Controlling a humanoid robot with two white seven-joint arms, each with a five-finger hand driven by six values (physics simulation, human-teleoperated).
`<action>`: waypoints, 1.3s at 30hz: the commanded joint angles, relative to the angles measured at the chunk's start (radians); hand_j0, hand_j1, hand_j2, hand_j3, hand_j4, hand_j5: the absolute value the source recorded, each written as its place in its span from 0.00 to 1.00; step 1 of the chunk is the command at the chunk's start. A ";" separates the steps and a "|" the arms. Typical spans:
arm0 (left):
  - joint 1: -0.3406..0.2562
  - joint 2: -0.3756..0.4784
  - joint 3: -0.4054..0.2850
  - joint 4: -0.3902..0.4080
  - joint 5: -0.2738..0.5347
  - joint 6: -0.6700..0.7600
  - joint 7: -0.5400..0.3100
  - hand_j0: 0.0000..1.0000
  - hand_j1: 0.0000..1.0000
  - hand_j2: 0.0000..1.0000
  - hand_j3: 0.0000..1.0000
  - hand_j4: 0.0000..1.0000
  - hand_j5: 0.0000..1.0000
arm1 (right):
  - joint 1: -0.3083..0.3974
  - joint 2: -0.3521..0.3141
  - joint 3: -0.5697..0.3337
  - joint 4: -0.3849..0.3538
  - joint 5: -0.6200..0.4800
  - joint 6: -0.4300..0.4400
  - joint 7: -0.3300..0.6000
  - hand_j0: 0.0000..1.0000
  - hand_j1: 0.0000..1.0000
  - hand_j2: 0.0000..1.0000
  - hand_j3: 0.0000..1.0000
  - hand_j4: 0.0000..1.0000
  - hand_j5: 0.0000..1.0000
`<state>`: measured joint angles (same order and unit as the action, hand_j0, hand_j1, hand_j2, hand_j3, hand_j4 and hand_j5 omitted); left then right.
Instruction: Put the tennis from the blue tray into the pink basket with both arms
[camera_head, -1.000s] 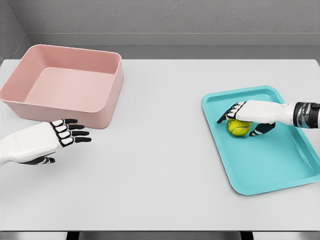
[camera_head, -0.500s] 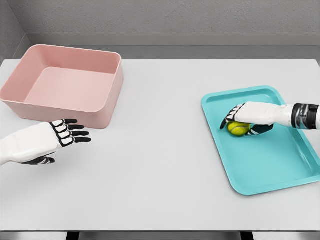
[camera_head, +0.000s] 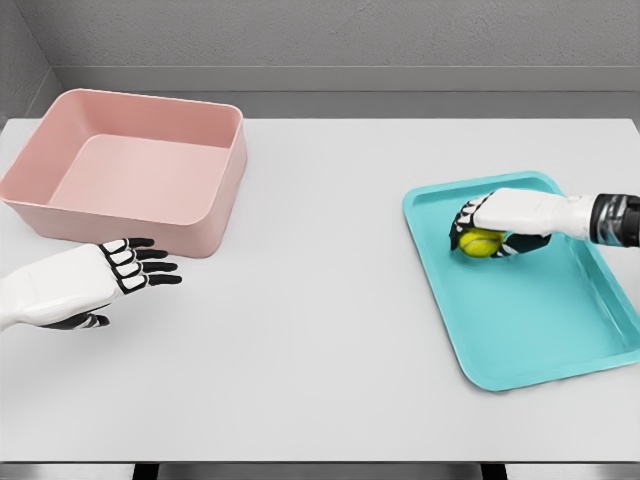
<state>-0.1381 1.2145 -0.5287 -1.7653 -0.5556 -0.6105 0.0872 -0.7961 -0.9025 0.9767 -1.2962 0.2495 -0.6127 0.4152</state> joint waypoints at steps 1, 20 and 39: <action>0.000 0.002 0.001 0.000 0.006 0.000 0.002 1.00 1.00 1.00 1.00 1.00 1.00 | -0.002 -0.006 -0.004 -0.002 -0.022 0.002 0.001 0.56 0.56 0.56 0.56 0.56 0.56; -0.057 0.122 0.003 -0.002 0.080 0.000 0.161 1.00 1.00 1.00 1.00 1.00 1.00 | -0.029 -0.007 -0.006 -0.275 -0.033 0.002 0.010 0.56 0.56 0.56 0.56 0.56 0.56; -0.077 -0.030 -0.047 -0.003 -0.135 0.000 0.080 1.00 1.00 1.00 1.00 1.00 1.00 | -0.017 0.281 0.100 -0.295 -0.033 0.002 0.073 0.55 0.55 0.55 0.55 0.55 0.55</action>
<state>-0.2148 1.1836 -0.5640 -1.7682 -0.6701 -0.6097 0.1965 -0.8130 -0.6588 1.0523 -1.5962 0.2265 -0.6144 0.4858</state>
